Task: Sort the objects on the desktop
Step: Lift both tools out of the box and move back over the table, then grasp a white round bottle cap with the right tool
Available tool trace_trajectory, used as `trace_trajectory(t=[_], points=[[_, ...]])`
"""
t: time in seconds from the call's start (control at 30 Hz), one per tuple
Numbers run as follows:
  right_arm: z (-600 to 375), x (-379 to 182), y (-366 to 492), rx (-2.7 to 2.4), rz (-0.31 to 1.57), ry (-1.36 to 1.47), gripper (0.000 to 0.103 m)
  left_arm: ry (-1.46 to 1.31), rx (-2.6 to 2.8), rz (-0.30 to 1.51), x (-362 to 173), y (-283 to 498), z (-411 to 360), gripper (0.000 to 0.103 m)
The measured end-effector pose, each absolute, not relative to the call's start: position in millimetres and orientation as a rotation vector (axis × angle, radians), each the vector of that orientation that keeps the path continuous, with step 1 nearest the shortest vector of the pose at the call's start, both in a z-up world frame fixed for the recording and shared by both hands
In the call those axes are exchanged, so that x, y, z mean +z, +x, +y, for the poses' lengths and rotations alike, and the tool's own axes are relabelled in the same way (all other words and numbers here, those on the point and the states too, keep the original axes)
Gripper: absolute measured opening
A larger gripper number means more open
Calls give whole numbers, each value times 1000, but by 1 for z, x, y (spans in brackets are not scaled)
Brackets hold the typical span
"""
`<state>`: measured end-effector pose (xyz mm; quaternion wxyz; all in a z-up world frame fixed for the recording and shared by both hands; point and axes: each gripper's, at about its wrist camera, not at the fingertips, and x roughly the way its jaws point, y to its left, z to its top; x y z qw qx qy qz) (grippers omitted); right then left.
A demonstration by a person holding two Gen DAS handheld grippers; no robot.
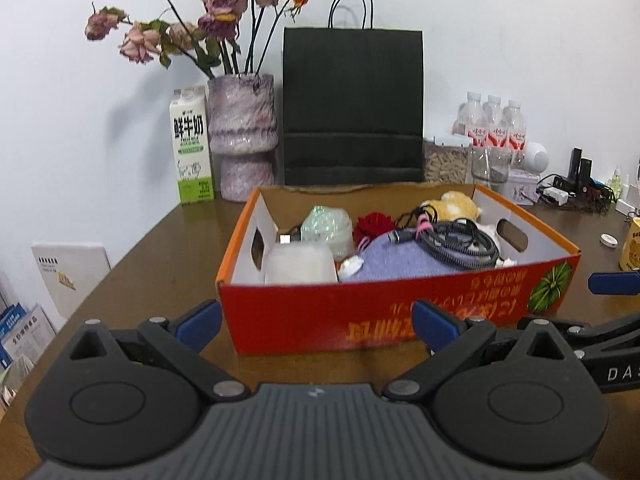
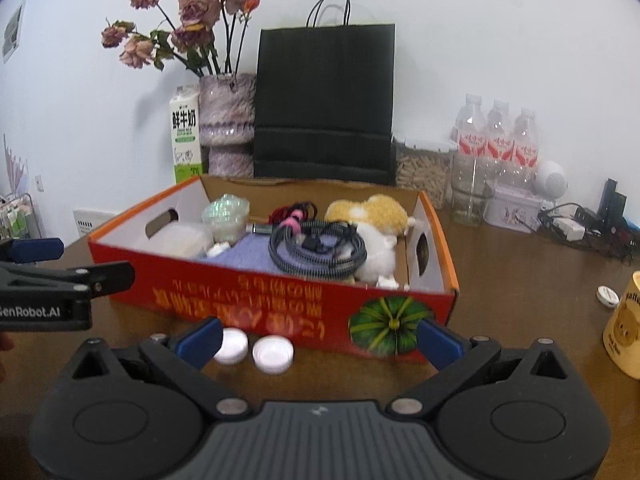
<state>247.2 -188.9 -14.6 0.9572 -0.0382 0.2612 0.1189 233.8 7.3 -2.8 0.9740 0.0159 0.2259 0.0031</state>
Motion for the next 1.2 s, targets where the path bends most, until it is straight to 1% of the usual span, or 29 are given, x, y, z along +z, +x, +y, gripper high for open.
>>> trace_trajectory(t=[0.33,0.4,0.6,0.7,0.73,0.77,0.87,0.93,1.0,1.03,1.2], points=[[-183,-35,250,233,600,-92,103,19,7,524,-22,236,15,103],[-182,-39,253,234,621,-90,100,10,10,539,-25,237,18,103],[-175,-44,263,237,645,-70,88,-14,5,560,-27,238,24,103],[-172,-44,272,236,650,-55,81,-14,3,563,-28,239,24,103],[-172,-44,277,235,659,-48,77,-14,2,566,-28,239,25,103],[-172,-45,280,231,668,-40,71,-15,2,569,-29,239,25,103],[-173,-46,286,229,675,-19,60,-15,2,575,-29,240,23,103],[-174,-46,289,246,674,-6,57,-14,-1,577,-30,240,23,103],[-171,-46,287,257,664,-23,43,-9,-2,578,-30,240,22,103],[-170,-46,286,265,659,-32,27,-7,-3,579,-31,240,22,103],[-171,-46,280,291,648,-29,27,6,-3,585,-33,241,19,103]])
